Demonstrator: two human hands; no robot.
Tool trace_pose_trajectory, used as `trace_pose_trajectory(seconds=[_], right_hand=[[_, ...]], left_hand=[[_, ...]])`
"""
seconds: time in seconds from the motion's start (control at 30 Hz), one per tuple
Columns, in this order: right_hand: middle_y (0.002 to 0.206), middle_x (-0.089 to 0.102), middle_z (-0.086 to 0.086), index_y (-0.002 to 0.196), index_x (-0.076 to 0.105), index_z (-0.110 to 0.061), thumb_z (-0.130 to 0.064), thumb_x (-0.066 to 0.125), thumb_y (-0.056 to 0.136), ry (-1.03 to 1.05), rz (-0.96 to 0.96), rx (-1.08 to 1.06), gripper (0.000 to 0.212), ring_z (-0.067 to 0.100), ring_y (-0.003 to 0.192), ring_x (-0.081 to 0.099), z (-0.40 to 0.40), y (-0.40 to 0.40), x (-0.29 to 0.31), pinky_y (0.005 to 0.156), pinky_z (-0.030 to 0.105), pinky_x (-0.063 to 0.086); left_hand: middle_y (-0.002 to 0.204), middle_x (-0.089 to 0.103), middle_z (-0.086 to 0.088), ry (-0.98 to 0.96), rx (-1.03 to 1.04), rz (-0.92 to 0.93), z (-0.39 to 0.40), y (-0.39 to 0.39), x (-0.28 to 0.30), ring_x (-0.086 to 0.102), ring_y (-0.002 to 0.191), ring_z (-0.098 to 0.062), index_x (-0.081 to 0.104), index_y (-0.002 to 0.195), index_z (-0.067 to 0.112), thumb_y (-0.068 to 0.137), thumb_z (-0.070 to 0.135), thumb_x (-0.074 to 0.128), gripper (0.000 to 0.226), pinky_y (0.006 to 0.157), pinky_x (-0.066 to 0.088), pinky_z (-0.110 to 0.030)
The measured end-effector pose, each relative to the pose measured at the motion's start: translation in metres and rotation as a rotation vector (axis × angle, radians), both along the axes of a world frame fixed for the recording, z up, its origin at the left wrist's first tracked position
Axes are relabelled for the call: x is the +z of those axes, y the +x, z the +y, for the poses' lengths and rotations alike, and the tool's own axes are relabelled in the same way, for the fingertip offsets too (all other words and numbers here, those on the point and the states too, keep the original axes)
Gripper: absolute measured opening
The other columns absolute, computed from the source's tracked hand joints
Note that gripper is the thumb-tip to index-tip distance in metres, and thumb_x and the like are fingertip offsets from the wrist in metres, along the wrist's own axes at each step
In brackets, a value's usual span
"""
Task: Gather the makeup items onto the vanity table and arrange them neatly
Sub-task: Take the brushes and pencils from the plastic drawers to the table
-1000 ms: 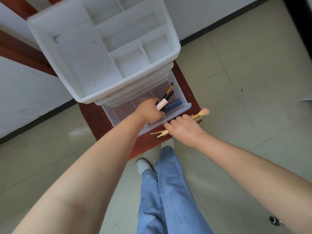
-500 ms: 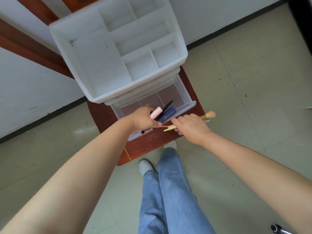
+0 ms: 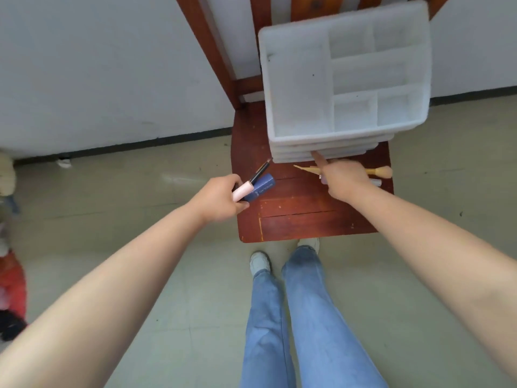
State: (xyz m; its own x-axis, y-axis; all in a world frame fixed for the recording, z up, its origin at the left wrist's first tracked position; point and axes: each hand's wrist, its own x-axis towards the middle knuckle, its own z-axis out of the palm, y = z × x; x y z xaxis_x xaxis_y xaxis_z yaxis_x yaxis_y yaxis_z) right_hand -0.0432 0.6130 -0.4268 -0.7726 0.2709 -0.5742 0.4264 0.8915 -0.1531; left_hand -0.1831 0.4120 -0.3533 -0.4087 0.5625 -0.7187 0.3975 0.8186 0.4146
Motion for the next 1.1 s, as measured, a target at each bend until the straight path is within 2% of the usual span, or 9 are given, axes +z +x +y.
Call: trace_pose_trajectory(seconds=[0.07,0.17,0.37,0.5,0.63,0.77,0.83,0.97,1.1], right_hand=[[0.100,0.060,0.008,0.124,0.040,-0.012,-0.007,0.048,0.084,-0.014,-0.033,0.066,0.040,0.030,0.089,0.056,-0.002,0.004,0.012,0.063,0.032,0.037],[0.100,0.059,0.010,0.098,0.048,-0.011,-0.007,0.047,0.085,-0.042,-0.043,0.150,0.014,0.029,0.088,0.056,-0.008,0.014,0.041,0.062,0.033,0.035],[0.099,0.061,0.007,0.091,0.047,-0.015,-0.002,0.049,0.080,-0.026,0.051,0.186,0.017,0.028,0.089,0.057,0.009,0.034,0.129,0.063,0.032,0.034],[0.100,0.060,0.008,0.095,0.047,-0.012,-0.005,0.048,0.082,0.149,0.136,0.097,0.015,0.031,0.090,0.058,0.041,0.061,0.203,0.063,0.034,0.032],[0.101,0.059,0.011,0.100,0.046,-0.008,-0.010,0.045,0.087,0.355,0.198,-0.101,0.013,0.032,0.090,0.057,0.068,0.095,0.272,0.064,0.034,0.032],[0.099,0.058,0.011,0.099,0.045,-0.009,-0.013,0.041,0.090,0.510,0.218,-0.379,0.011,0.030,0.084,0.056,0.063,0.147,0.336,0.062,0.033,0.033],[0.098,0.058,0.011,0.096,0.044,-0.010,-0.012,0.040,0.090,0.557,0.225,-0.542,0.007,0.029,0.080,0.053,0.046,0.177,0.365,0.060,0.032,0.031],[0.101,0.057,0.012,0.093,0.044,-0.013,-0.008,0.042,0.087,0.658,0.245,-0.883,0.008,0.030,0.091,0.054,-0.004,0.247,0.413,0.061,0.031,0.029],[0.099,0.059,0.011,0.095,0.045,-0.014,-0.010,0.044,0.086,0.829,0.166,-1.097,0.010,0.030,0.088,0.056,-0.080,0.329,0.447,0.061,0.031,0.031]], left_hand=[[0.080,0.049,-0.002,-0.005,-0.033,0.006,-0.002,-0.002,0.012,0.043,0.069,-0.020,0.042,0.083,0.015,0.081,0.014,0.062,0.020,0.052,0.025,-0.026],[0.084,0.051,-0.002,-0.011,-0.103,0.055,0.011,-0.006,0.040,0.046,0.073,-0.022,0.042,0.086,0.017,0.082,0.017,0.061,0.019,0.061,0.033,-0.027],[0.089,0.053,-0.004,0.112,-0.273,0.243,0.083,-0.008,0.119,0.049,0.080,-0.025,0.046,0.092,0.017,0.083,0.020,0.059,0.017,0.063,0.034,-0.028],[0.095,0.056,-0.006,0.228,-0.444,0.360,0.148,0.007,0.180,0.047,0.079,-0.024,0.050,0.102,0.013,0.084,0.021,0.057,0.021,0.063,0.033,-0.028],[0.092,0.057,-0.007,0.331,-0.653,0.491,0.204,0.033,0.237,0.046,0.073,-0.024,0.046,0.093,0.015,0.083,0.020,0.056,0.015,0.060,0.033,-0.028],[0.092,0.058,-0.009,0.465,-0.852,0.606,0.238,0.075,0.290,0.047,0.073,-0.026,0.050,0.102,0.010,0.082,0.017,0.052,0.021,0.060,0.036,-0.029],[0.085,0.053,-0.005,0.537,-0.945,0.627,0.243,0.103,0.312,0.047,0.072,-0.026,0.049,0.102,0.010,0.084,0.017,0.049,0.020,0.059,0.035,-0.029],[0.068,0.041,0.003,0.679,-1.141,0.620,0.243,0.180,0.341,0.046,0.070,-0.026,0.045,0.102,0.010,0.087,0.019,0.045,0.017,0.046,0.028,-0.027],[0.069,0.040,0.002,0.822,-1.364,0.555,0.222,0.284,0.364,0.045,0.071,-0.025,0.045,0.102,0.009,0.087,0.018,0.045,0.017,0.051,0.030,-0.028]])
